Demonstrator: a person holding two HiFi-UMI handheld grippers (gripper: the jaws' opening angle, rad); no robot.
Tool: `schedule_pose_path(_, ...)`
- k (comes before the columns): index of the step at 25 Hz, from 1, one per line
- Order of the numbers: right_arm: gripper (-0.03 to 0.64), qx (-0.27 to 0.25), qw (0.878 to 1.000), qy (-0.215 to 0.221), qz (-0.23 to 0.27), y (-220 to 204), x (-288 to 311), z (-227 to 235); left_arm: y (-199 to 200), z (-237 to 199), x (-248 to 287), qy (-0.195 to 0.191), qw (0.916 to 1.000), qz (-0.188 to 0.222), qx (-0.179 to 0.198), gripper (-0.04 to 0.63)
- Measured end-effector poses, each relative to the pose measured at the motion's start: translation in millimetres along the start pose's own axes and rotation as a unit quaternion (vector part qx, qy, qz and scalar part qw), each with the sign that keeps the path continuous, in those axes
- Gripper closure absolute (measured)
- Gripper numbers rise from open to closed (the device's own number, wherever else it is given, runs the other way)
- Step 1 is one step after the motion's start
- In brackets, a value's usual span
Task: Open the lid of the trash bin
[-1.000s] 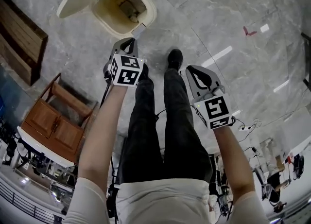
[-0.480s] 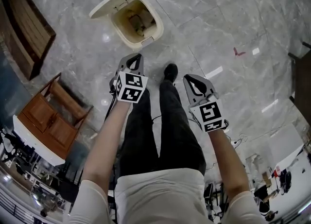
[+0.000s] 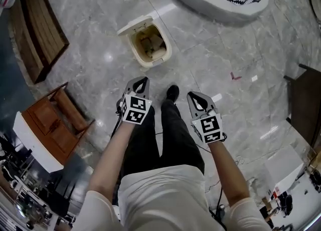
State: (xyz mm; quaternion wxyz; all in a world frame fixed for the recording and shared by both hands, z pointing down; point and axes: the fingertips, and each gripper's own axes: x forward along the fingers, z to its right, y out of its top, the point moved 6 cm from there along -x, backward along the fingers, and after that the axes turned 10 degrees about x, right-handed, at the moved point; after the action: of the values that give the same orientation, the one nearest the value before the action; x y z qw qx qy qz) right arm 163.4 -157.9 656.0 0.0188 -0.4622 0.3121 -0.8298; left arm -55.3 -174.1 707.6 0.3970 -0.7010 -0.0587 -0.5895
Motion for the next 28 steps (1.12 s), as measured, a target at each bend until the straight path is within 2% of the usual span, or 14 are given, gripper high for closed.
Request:
schedule_pose_path(8,0.584,-0.030,0.999,-0.007,0.020,37.6,-32.5,-23.4,8.6,-10.5,-69.1,0.022,0.9994,0.028,-0.003,0.577)
schedule_pose_path(17,0.583,-0.057,0.997,-0.001,0.048,74.4,-58.2,-60.5,22.4,-20.3,-149.8,0.037,0.9956,0.086,-0.004,0.577)
schedule_pose_path(22,0.584,-0.065,0.996,-0.001,0.065,95.0,-84.3,-81.9,24.1,-18.5,-198.7,0.050,0.9916,0.118,-0.013,0.577)
schedule_pose_path(28,0.584,-0.068,0.992,-0.008,0.109,124.6,-106.3,-89.1,28.6,-31.1,-250.6,0.075,0.9814,0.176,-0.017,0.577)
